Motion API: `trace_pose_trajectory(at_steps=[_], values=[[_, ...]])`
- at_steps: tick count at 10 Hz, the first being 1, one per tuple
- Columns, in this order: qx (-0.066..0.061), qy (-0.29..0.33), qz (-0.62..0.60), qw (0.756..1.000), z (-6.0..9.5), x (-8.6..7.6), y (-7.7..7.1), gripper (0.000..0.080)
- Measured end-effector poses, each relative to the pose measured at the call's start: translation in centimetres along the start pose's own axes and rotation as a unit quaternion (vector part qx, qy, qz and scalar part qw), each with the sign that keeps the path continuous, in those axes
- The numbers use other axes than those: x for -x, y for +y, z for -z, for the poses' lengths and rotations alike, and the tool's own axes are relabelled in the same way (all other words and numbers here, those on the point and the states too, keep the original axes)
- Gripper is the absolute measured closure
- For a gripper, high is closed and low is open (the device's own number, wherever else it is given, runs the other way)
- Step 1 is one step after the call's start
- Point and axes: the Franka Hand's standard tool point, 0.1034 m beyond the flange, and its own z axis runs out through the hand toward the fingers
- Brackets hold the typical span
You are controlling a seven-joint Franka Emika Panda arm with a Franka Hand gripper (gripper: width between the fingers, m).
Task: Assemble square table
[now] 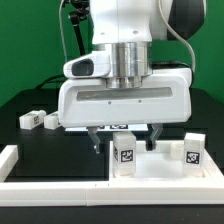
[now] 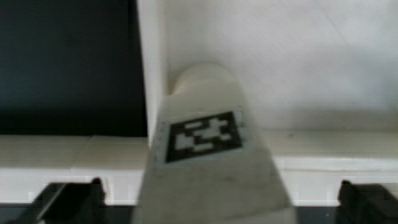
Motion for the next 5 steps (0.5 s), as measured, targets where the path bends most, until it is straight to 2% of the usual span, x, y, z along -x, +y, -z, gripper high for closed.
trace_pose_trajectory(at_steps=[1, 2, 3, 4, 5], values=[[0.000, -0.001, -0.013, 1.000, -0.06, 0.03, -0.08, 0.0172], [0.000, -0.001, -0.024, 1.000, -0.09, 0.04, -0.13, 0.0300], [0.000, -0.001, -0.025, 1.000, -0.10, 0.05, -0.08, 0.0300], [0.000, -0.001, -0.045, 0.999, -0.14, 0.07, -0.11, 0.0511], [-0.001, -0.001, -0.100, 0.995, -0.16, 0.07, -0.16, 0.0511]])
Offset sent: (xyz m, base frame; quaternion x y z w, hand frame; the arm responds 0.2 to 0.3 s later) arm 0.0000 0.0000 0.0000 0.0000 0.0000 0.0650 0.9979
